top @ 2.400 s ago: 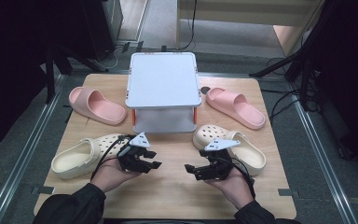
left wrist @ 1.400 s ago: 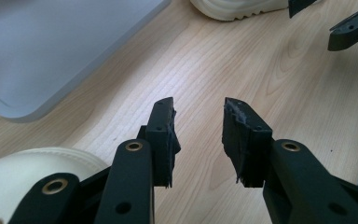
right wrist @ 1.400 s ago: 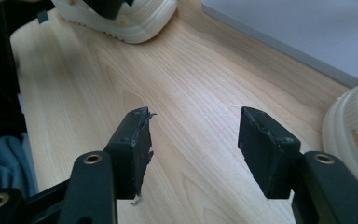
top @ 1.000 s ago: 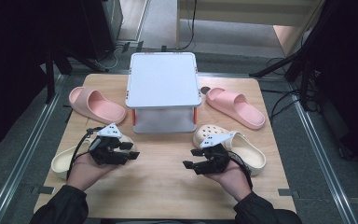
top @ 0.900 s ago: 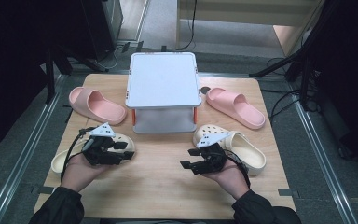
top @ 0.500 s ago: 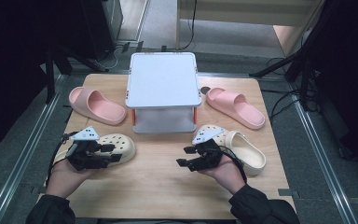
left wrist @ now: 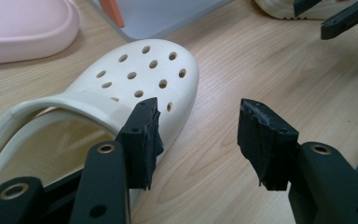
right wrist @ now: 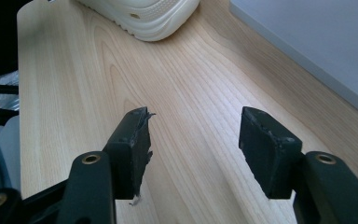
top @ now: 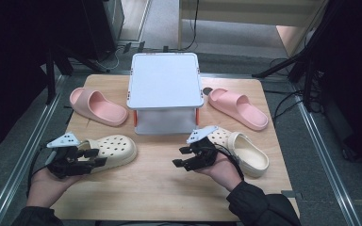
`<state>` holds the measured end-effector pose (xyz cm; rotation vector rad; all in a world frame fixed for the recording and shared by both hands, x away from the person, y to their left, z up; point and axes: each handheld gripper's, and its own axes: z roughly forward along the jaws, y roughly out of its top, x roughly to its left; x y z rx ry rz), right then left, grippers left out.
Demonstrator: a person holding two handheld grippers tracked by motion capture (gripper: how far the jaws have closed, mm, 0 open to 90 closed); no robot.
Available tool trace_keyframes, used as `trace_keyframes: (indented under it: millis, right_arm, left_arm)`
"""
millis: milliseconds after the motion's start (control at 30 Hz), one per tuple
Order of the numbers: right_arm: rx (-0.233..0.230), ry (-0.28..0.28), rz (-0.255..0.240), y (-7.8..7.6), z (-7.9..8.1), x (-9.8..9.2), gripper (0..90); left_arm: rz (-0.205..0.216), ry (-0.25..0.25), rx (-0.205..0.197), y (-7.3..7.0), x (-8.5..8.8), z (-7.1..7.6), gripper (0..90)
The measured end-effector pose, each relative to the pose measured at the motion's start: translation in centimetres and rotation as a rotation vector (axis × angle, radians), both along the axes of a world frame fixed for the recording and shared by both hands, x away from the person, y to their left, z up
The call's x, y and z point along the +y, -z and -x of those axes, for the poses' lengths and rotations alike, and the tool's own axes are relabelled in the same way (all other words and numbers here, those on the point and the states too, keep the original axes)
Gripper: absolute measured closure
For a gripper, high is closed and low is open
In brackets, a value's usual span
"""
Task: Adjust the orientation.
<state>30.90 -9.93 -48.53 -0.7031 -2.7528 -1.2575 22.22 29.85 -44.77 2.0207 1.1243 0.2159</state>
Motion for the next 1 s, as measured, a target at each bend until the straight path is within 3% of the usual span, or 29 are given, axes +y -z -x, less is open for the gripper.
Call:
trace_keyframes:
  millis: [200,300,500,600,700,767,1000]
  right_arm:
    - [0.006,-0.014,0.004,0.0,-0.2,0.4,43.9]
    - [0.003,-0.024,0.005,0.0,-0.2,0.7,43.9]
    - [0.003,-0.027,0.009,0.0,-0.2,0.7,43.9]
    - [0.004,-0.028,0.012,0.0,-0.2,0.7,44.0]
    - [0.004,-0.030,0.015,0.1,-0.2,0.8,44.0]
    - [0.004,-0.031,0.017,0.1,-0.2,0.7,44.0]
    - [0.007,-0.026,0.023,0.1,-0.2,0.7,44.0]
  left_arm:
    - [-0.001,-0.041,-0.020,-0.3,1.3,1.0,47.3]
    - [-0.031,-0.071,0.008,0.7,2.0,0.7,47.0]
    - [-0.019,-0.081,0.042,1.7,2.7,-0.1,50.1]
    - [-0.012,-0.073,0.043,2.3,2.7,-0.8,52.5]
    - [-0.028,-0.038,0.070,3.2,2.3,-1.8,55.4]
    - [-0.034,-0.019,0.060,3.6,2.0,-2.0,60.9]
    - [-0.030,0.025,0.072,3.9,1.6,-2.7,73.7]
